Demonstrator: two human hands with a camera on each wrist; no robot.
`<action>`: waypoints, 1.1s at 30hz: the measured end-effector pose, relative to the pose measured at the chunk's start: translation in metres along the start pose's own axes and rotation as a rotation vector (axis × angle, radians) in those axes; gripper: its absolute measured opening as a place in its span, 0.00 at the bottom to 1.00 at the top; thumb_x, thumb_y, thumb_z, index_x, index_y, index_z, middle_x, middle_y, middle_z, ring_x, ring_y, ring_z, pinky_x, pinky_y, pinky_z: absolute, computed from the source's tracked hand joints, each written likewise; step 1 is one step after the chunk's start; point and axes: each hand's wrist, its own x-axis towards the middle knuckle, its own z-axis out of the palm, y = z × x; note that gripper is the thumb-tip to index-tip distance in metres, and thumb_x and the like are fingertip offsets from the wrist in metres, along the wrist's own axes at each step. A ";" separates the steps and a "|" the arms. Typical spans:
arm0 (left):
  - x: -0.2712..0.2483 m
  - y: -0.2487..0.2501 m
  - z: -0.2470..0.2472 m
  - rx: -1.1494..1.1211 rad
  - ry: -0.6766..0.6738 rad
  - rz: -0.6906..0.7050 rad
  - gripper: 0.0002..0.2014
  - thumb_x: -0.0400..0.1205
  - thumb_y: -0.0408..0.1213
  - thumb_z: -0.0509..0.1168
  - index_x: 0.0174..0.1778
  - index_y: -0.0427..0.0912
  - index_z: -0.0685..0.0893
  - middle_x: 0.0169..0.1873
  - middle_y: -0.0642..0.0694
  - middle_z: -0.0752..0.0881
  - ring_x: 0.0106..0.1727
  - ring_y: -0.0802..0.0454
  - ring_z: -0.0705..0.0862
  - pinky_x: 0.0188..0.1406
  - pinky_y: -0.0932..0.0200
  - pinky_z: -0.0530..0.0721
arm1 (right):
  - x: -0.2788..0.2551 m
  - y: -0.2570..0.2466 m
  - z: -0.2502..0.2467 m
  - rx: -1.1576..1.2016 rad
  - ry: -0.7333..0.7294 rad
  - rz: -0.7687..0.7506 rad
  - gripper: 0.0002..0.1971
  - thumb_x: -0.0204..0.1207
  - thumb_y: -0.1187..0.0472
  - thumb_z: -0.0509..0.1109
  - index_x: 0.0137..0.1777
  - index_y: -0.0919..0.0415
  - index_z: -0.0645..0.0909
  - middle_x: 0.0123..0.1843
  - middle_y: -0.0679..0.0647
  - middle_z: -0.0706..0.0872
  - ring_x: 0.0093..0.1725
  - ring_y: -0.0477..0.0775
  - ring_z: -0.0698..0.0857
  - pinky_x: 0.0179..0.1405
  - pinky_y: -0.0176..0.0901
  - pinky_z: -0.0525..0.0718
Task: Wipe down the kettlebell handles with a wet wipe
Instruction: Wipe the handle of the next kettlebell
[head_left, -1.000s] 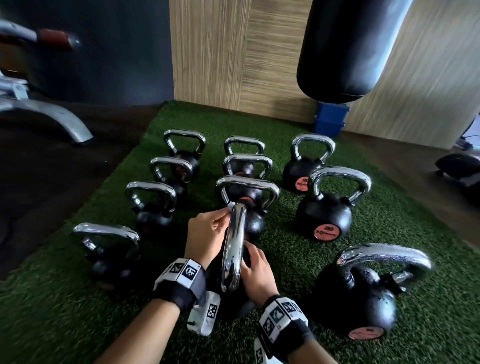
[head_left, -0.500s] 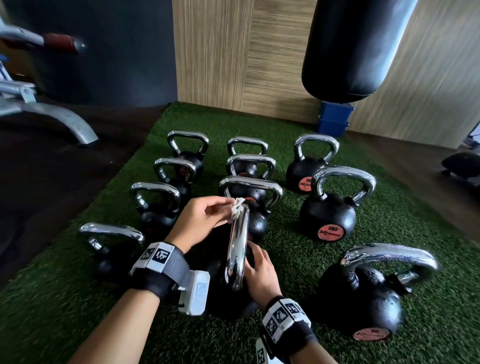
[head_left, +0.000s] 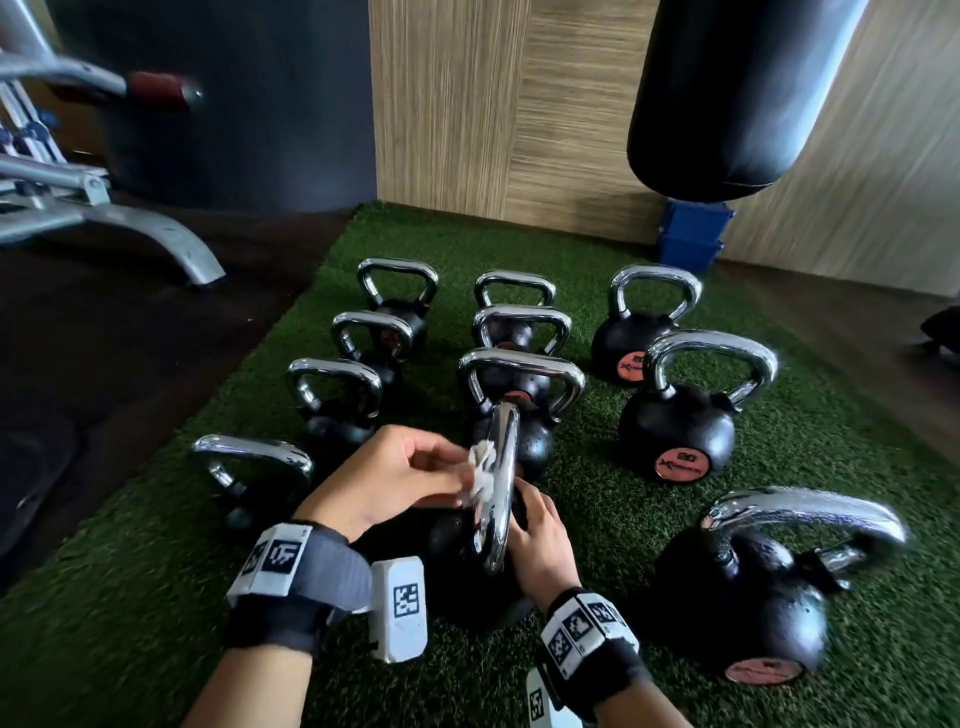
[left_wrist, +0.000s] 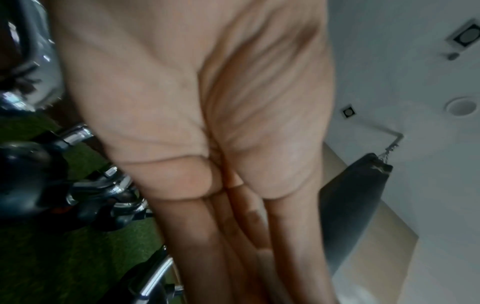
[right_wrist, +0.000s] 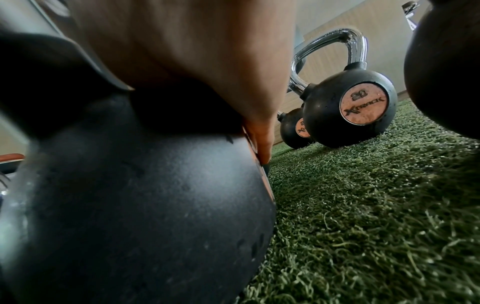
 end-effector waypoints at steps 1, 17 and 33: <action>-0.004 -0.003 -0.003 0.031 -0.027 0.013 0.11 0.66 0.35 0.80 0.44 0.40 0.95 0.38 0.42 0.93 0.42 0.53 0.92 0.44 0.62 0.92 | 0.000 -0.001 0.000 0.005 0.002 0.000 0.26 0.84 0.46 0.65 0.81 0.52 0.72 0.78 0.54 0.77 0.78 0.53 0.74 0.78 0.44 0.69; -0.028 -0.045 -0.014 0.434 -0.169 0.057 0.15 0.66 0.51 0.86 0.47 0.57 0.96 0.45 0.53 0.95 0.49 0.55 0.94 0.54 0.60 0.88 | -0.002 -0.004 -0.001 -0.005 0.007 0.018 0.27 0.84 0.48 0.67 0.81 0.53 0.72 0.77 0.56 0.77 0.77 0.55 0.75 0.76 0.47 0.71; -0.027 -0.011 -0.007 -0.093 0.193 0.230 0.12 0.75 0.36 0.76 0.54 0.47 0.95 0.55 0.43 0.94 0.56 0.49 0.92 0.52 0.60 0.91 | -0.009 -0.084 -0.094 0.182 0.246 -0.333 0.08 0.73 0.61 0.81 0.51 0.49 0.93 0.47 0.44 0.92 0.42 0.43 0.90 0.44 0.29 0.86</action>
